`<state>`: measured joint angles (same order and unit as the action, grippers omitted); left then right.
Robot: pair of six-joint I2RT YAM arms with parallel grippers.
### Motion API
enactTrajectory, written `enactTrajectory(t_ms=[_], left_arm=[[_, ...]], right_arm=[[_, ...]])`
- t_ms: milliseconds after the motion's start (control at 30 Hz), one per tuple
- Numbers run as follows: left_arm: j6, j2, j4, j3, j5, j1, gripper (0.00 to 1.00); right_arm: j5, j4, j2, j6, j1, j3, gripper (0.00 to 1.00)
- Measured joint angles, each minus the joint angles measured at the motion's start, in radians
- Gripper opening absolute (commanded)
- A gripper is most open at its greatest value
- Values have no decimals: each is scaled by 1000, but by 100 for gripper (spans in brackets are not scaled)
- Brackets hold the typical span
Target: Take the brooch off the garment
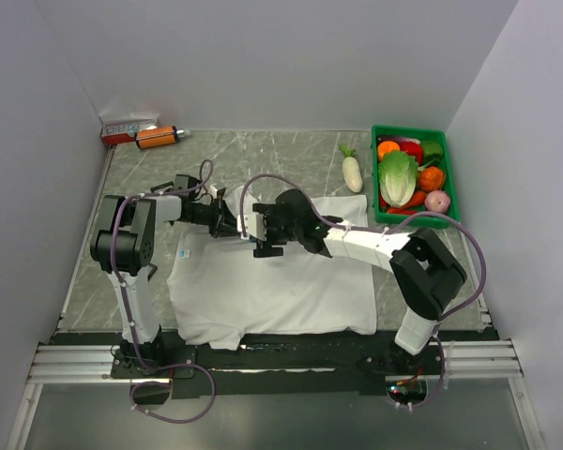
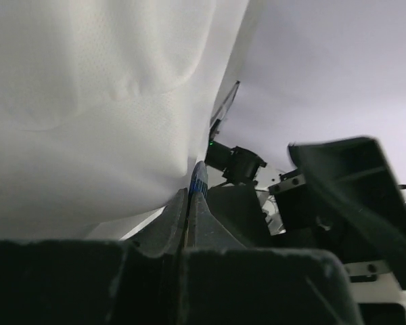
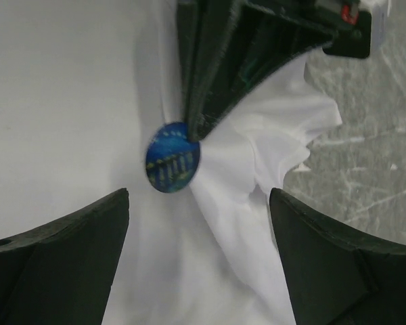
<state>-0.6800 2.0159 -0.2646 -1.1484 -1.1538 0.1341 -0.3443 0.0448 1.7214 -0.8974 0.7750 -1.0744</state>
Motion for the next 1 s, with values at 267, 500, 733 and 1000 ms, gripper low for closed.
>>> enactTrajectory(t_ms=[267, 500, 733, 1000], left_arm=[[-93, 21, 93, -13, -59, -8, 1], [-155, 32, 146, -13, -89, -8, 1], [-200, 57, 196, -13, -105, -8, 1], [-222, 63, 214, -16, -100, -20, 32]], right_arm=[[-49, 7, 0, -108, 35, 4, 72], [-15, 11, 5, -139, 45, 4, 46], [39, 54, 45, -166, 45, 3, 25], [116, 82, 62, -154, 48, -32, 0]])
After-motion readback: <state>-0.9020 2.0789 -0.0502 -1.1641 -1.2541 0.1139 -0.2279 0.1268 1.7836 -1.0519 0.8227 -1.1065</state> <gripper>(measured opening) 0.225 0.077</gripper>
